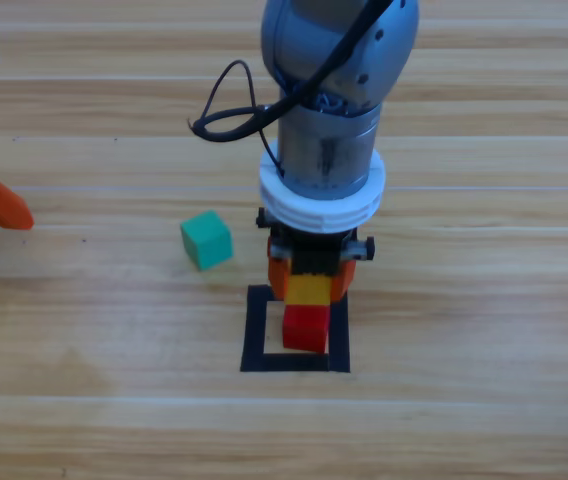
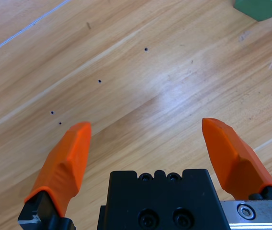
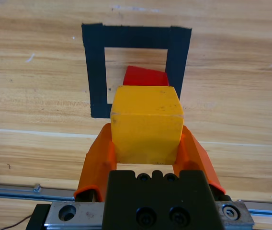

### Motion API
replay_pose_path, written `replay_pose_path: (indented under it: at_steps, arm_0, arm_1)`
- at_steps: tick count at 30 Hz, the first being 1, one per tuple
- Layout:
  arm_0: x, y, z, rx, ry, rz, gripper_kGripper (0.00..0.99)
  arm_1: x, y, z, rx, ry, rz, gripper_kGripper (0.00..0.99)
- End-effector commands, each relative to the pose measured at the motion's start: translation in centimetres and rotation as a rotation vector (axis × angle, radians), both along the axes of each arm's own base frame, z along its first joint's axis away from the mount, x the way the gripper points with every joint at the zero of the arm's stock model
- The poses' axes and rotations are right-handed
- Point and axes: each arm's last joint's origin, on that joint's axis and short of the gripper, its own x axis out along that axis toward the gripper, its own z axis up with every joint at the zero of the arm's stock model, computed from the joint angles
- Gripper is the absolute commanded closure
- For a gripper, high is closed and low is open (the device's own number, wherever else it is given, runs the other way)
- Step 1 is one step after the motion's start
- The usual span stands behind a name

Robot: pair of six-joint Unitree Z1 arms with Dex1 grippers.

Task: Stack the blocks in the rectangular block: red at the bottom, yellow in the middle, green on top

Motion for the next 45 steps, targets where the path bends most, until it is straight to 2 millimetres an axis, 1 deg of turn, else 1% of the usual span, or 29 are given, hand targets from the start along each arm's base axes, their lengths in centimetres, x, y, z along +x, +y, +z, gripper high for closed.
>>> replay_pose_path:
  at_steps: [1,4,7,10,12,14,15,19,23,25,30,35,41,45]
  arm_0:
    - [0.5,-2.0,-1.5,-0.006,0.047,-0.08,0.0]
    - [0.4,-2.5,-1.7,0.001,0.054,-0.103,0.0]
    - [1.2,-3.6,-2.2,0.032,0.056,-0.147,0.0]
    - [2.7,-5.9,-2.9,0.079,0.059,-0.209,0.0]
    - [4.3,-8.2,-2.9,0.098,0.062,-0.263,0.0]
    - [5.7,-9.5,-2.3,0.096,0.082,-0.272,0.0]
    - [6.0,-9.7,-1.9,0.093,0.081,-0.266,0.0]
    - [5.2,-9.2,-0.5,0.069,0.063,-0.258,0.0]
    - [5.1,-6.4,-1.5,0.046,0.109,-0.184,0.0]
    - [4.9,-4.6,-1.8,0.031,0.125,-0.142,0.0]
    - [4.2,-2.7,-1.2,0.026,0.109,-0.108,0.0]
    - [4.2,-2.0,-1.1,0.024,0.106,-0.1,0.0]
    - [4.1,-2.0,-1.5,0.015,0.106,-0.104,0.0]
    - [4.4,-2.1,-1.6,0.018,0.104,-0.104,0.0]
  arm_1:
    - [-0.7,1.3,-3.3,-0.054,0.049,0.011,0.97]
    - [-0.7,1.3,-3.5,-0.057,0.05,0.011,0.97]
    - [-0.7,1.3,-3.5,-0.06,0.051,0.009,0.97]
    - [-0.7,1.2,-3.5,-0.059,0.053,0.005,0.97]
    - [-0.8,1.2,-3.6,-0.064,0.06,0.0,0.97]
    - [-0.8,1.1,-3.4,-0.063,0.059,-0.002,0.97]
    - [-0.9,1.0,-3.4,-0.064,0.06,-0.003,0.97]
    - [-1.1,0.6,-2.9,-0.065,0.061,-0.011,0.97]
    - [-1.2,0.4,-3.1,-0.075,0.067,-0.017,0.97]
    - [-1.3,0.4,-3.2,-0.078,0.071,-0.022,0.97]
    - [-1.4,0.5,-3.0,-0.068,0.066,-0.021,0.97]
    - [-1.6,0.7,-2.9,-0.063,0.063,-0.017,0.97]
    - [-1.5,0.8,-2.9,-0.057,0.06,-0.031,0.97]
    - [-1.5,0.9,-2.6,-0.043,0.06,-0.05,0.97]
